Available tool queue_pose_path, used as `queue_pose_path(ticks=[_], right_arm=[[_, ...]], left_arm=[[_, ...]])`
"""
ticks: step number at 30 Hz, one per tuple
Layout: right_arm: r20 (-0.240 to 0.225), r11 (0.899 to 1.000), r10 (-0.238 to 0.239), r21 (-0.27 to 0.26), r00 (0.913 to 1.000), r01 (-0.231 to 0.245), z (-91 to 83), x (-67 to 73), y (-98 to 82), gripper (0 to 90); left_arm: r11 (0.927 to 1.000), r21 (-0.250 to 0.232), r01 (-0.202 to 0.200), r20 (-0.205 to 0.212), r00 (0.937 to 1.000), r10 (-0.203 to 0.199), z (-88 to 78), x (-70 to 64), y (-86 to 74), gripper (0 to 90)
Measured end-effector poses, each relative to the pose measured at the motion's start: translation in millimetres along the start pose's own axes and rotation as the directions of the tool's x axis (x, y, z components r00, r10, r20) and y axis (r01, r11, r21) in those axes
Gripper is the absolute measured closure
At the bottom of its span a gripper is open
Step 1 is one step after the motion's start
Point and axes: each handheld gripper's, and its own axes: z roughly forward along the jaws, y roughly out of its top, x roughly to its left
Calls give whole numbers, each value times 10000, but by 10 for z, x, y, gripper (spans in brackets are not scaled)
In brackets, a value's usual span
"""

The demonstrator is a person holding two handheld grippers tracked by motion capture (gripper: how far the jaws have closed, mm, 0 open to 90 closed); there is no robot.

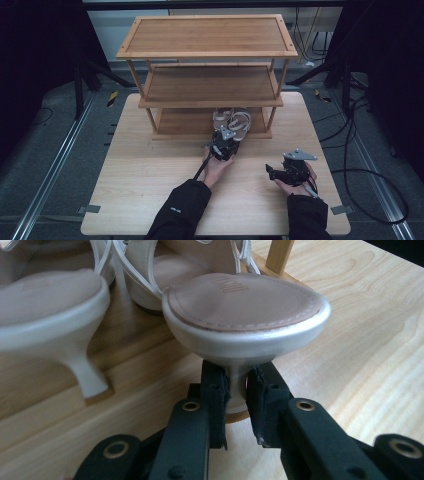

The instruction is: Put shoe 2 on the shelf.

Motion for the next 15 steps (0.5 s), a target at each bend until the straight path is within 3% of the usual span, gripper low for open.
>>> queue_pose_path(ticks=[6, 15], right_arm=[[-18, 10000, 40, -22, 10000, -40, -3, -7, 1, 224], [0, 10000, 33, -58, 10000, -33, -2, -13, -3, 228]], left_arm=[[9999, -75, 92, -6, 10000, -92, 115, 5, 51, 775], [9999, 81, 145, -449, 9989, -141, 300, 76, 232, 779]])
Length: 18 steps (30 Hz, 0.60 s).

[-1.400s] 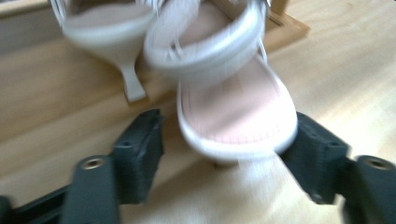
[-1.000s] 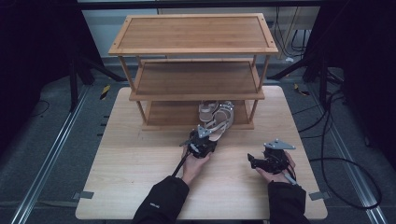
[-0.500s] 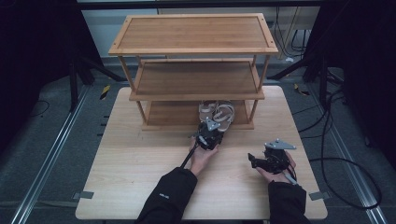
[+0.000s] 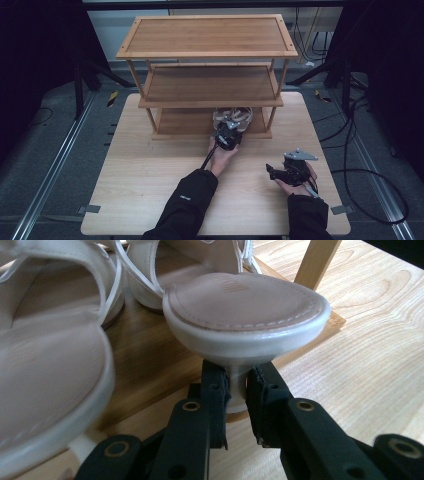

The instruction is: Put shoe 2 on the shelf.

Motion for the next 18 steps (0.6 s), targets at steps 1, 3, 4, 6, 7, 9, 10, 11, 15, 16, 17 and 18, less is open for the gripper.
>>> queue_pose_path(ticks=[1, 3, 4, 6, 7, 9, 10, 11, 15, 16, 17, 18], right_arm=[[-29, 10000, 45, 18, 10000, -45, 0, -1, 1, 228], [-7, 10000, -13, 32, 10000, 13, 7, -7, -3, 229], [-1, 10000, -9, 33, 10000, 9, 8, -7, -4, 230], [-11, 10000, -3, 5, 10000, 3, 3, -2, -3, 231], [-8, 10000, -13, 0, 10000, 13, 2, 0, -2, 231], [-21, 10000, -56, 5, 10000, 56, 3, 1, -2, 232], [-52, 10000, -19, 32, 10000, 19, 2, 3, -1, 232], [-61, 10000, -12, 31, 10000, 13, 4, 5, -2, 232], [-26, 9999, -104, 13, 9999, 104, 10, 9, -4, 233], [-34, 9999, -118, 10, 9999, 118, 12, 10, -4, 233], [-60, 9999, -111, 40, 9999, 111, 13, 13, -4, 233], [-59, 9999, -114, 41, 9999, 115, 12, 16, -4, 233]], left_arm=[[10000, -16, 0, -56, 10000, 0, 17, -13, 6, 779], [10000, 41, -77, -140, 9999, 77, 42, -27, 21, 779], [9999, 65, -104, -227, 9997, 105, 58, -30, 32, 779], [9999, 131, -13, -436, 9990, 18, 84, -25, 44, 780], [9998, 191, -25, -509, 9987, 35, 95, -20, 45, 780], [9995, 313, -55, -673, 9977, 76, 124, -16, 33, 781], [9992, 385, -109, -701, 9974, 136, 129, -10, 28, 781], [9991, 420, -93, -751, 9971, 125, 140, -6, 19, 781], [9987, 508, -22, -840, 9964, 64, 131, -14, 16, 780], [9988, 489, -21, -833, 9965, 62, 103, -17, 12, 779], [9992, 401, 42, -741, 9973, -12, 65, -12, 1, 745], [9993, 359, 118, -627, 9980, -96, 13, -7, -14, 699]])
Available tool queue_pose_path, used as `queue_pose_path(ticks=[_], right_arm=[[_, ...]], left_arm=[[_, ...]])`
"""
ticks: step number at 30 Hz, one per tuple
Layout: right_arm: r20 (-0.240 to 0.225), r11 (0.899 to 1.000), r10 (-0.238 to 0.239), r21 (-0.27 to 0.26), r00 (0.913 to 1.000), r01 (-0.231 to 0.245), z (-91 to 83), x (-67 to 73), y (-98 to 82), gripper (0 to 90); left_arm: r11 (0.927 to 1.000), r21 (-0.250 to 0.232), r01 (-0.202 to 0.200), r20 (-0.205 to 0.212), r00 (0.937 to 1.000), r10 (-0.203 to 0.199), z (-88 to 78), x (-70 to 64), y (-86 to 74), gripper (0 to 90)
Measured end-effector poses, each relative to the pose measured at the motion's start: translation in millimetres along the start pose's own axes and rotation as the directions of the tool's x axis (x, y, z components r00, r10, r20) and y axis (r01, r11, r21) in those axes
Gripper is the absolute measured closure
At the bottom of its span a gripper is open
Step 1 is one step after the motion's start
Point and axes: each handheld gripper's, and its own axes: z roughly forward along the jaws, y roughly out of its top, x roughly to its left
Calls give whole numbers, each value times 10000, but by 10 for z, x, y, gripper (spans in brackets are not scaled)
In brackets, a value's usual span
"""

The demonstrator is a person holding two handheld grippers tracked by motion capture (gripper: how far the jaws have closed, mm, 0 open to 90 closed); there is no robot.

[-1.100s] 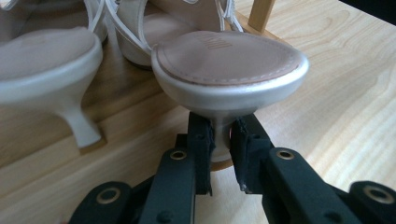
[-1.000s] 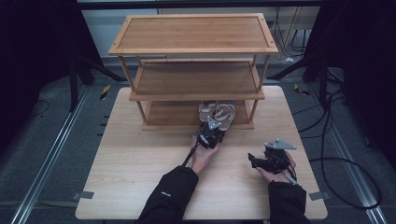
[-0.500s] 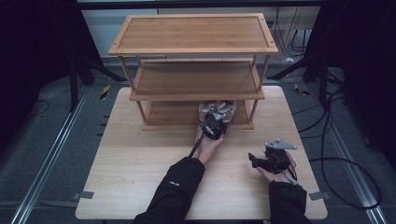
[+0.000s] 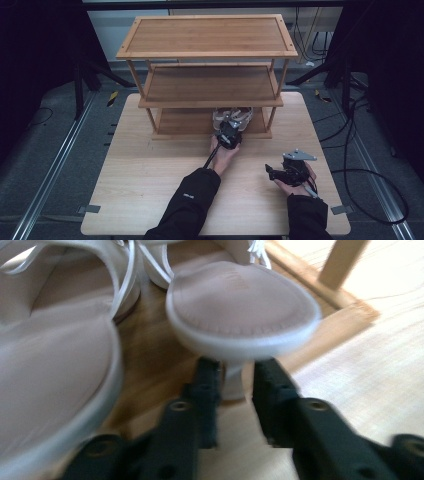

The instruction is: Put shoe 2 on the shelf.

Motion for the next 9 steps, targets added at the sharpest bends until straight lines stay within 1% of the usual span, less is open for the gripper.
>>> queue_pose_path(ticks=[3, 4, 5, 6, 7, 9], right_arm=[[-26, 10000, 72, 36, 10000, -72, -5, 6, -1, 232], [26, 10000, -23, 7, 10000, 23, -2, -3, -2, 232], [55, 10000, 9, 0, 10000, -9, -4, -5, -3, 231], [67, 10000, 27, -13, 10000, -27, -7, -8, -3, 231], [91, 10000, -15, -32, 10000, 15, -10, -13, -1, 230], [122, 10000, 14, -43, 9999, -14, -11, -11, 2, 226]], left_arm=[[9997, -255, -44, 254, 9997, 51, -196, 31, -70, 631], [9992, -343, -180, 429, 9989, 195, -318, 60, -108, 612], [9984, -486, -276, 550, 9980, 303, -418, 88, -145, 586], [9983, -506, -284, 670, 9972, 318, -520, 112, -184, 568], [9980, -497, -403, 703, 9966, 437, -596, 138, -213, 551], [9957, -601, -708, 711, 9946, 750, -813, 240, -308, 505]])
